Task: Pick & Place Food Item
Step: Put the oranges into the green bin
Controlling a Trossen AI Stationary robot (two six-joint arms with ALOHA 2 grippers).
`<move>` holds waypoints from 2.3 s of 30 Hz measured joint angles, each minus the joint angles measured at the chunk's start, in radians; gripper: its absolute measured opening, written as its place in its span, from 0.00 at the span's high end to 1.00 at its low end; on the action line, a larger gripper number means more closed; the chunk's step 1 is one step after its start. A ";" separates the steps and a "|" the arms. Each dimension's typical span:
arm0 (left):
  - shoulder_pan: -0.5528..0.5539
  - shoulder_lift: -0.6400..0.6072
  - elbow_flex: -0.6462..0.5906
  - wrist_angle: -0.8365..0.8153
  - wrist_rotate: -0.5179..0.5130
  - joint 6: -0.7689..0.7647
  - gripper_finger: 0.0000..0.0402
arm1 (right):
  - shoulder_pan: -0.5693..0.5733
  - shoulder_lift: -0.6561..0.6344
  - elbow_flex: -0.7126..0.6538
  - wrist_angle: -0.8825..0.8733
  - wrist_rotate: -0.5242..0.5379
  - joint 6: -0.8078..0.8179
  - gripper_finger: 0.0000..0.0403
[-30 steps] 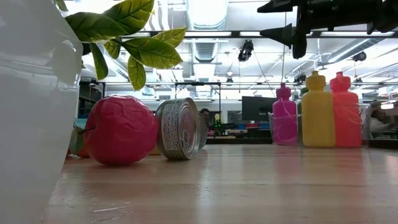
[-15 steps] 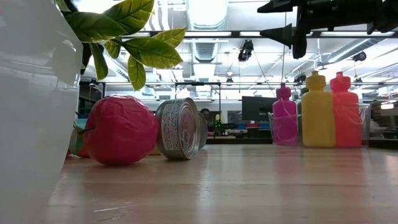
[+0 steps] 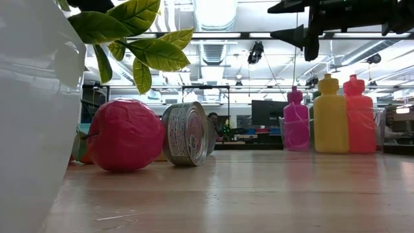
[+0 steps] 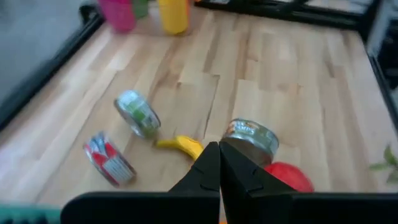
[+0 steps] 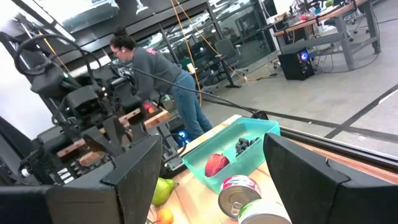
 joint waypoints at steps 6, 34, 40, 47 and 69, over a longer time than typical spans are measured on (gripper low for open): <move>0.019 0.121 0.158 -0.260 -0.001 -0.219 1.00 | 0.000 0.000 0.000 0.000 0.000 0.000 0.31; 0.077 0.241 0.182 -0.302 0.107 -0.807 1.00 | 0.000 0.000 0.000 -0.009 0.000 0.000 0.31; 0.079 0.242 0.187 -0.282 0.166 -0.770 0.99 | 0.000 0.000 0.000 -0.023 -0.003 0.000 0.31; 0.089 0.245 0.175 -0.284 0.171 -0.788 0.99 | 0.000 0.000 0.000 -0.023 -0.005 0.000 0.31; 0.160 0.248 0.174 -0.439 0.457 -0.795 0.85 | 0.000 0.000 0.000 -0.022 -0.007 0.000 0.31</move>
